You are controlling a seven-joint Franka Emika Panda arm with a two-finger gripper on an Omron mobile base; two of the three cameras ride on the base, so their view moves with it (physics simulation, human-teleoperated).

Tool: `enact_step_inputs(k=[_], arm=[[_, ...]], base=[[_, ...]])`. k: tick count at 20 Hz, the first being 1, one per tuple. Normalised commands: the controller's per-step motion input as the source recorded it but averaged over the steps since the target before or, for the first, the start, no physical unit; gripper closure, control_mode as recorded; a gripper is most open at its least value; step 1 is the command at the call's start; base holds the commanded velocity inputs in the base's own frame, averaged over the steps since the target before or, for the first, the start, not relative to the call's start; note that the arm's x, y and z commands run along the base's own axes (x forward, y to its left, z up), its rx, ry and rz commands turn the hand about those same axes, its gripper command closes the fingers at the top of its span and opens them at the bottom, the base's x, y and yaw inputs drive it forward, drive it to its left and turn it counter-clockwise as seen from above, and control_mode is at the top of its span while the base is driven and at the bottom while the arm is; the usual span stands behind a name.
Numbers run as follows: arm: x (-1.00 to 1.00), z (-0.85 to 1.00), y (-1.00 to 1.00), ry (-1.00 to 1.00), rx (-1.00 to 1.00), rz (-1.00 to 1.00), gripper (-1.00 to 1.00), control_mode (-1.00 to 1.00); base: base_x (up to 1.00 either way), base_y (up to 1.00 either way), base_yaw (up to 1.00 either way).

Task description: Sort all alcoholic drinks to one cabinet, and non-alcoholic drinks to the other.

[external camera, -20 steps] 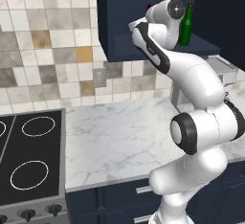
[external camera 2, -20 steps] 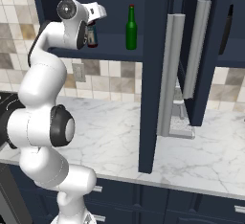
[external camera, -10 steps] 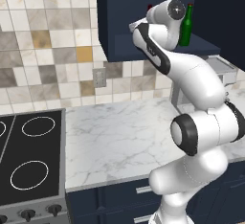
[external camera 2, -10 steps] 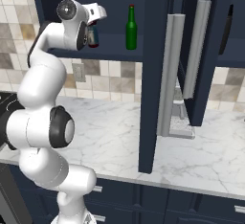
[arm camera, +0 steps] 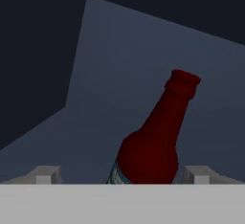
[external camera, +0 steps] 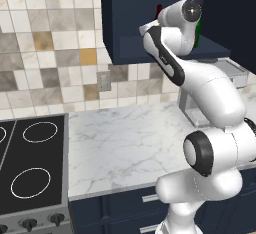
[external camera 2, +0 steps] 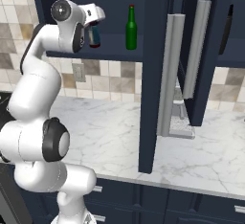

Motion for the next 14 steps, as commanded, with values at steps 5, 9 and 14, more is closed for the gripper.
enact_step_inputs(k=[5, 9, 14], arm=[[-0.23, 0.0, -0.02, 0.0, 0.0, -0.06, -1.0, -1.0], [-0.31, 0.0, -0.04, 0.0, 0.0, -0.06, -1.0, -1.0], [-0.86, 0.01, -0.12, 0.0, 0.0, -0.04, -1.0, -1.0]], base=[[0.0, 0.0, 0.0], [0.0, 0.0, 0.0], [0.0, 0.0, 0.0]])
